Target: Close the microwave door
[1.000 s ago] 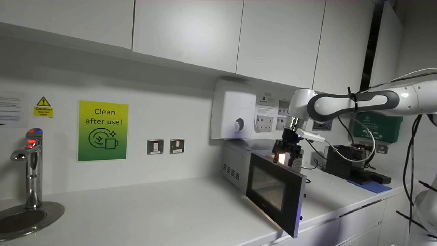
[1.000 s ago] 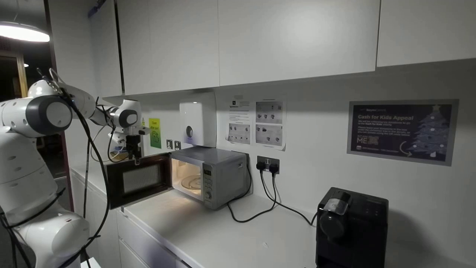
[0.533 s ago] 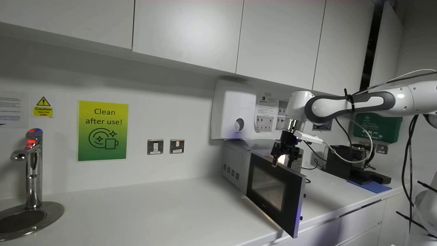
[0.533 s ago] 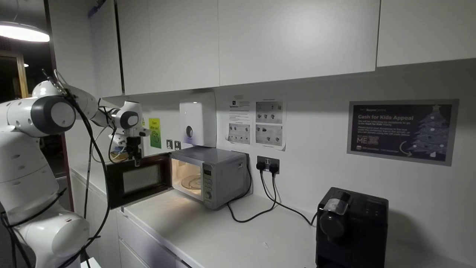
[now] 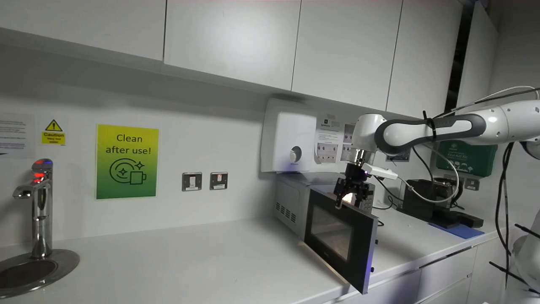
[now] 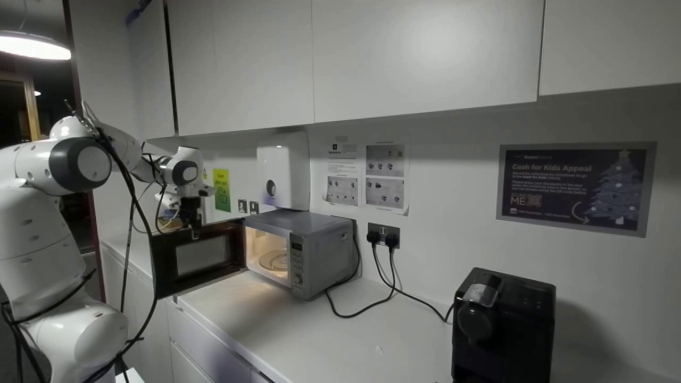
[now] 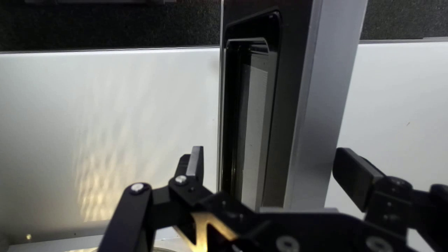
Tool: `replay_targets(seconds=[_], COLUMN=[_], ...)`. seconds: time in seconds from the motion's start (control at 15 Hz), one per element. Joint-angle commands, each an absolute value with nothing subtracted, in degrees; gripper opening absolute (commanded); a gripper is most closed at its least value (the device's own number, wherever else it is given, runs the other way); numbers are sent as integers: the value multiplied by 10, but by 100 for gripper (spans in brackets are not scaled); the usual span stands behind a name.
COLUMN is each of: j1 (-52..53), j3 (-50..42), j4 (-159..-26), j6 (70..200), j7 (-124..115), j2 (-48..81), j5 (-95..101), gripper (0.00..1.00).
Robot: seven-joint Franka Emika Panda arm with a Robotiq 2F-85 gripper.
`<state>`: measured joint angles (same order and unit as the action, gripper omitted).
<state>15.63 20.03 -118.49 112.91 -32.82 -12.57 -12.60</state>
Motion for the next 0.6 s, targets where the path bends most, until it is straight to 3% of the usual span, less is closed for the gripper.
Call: replay_targets(seconds=[0.0, 0.53], j1=[156, 154], j3=[201, 195], j4=[-1179, -1193], j6=[1128, 1131], j7=[-323, -319], j2=[-126, -137], j5=[-129, -137], gripper=[100, 100])
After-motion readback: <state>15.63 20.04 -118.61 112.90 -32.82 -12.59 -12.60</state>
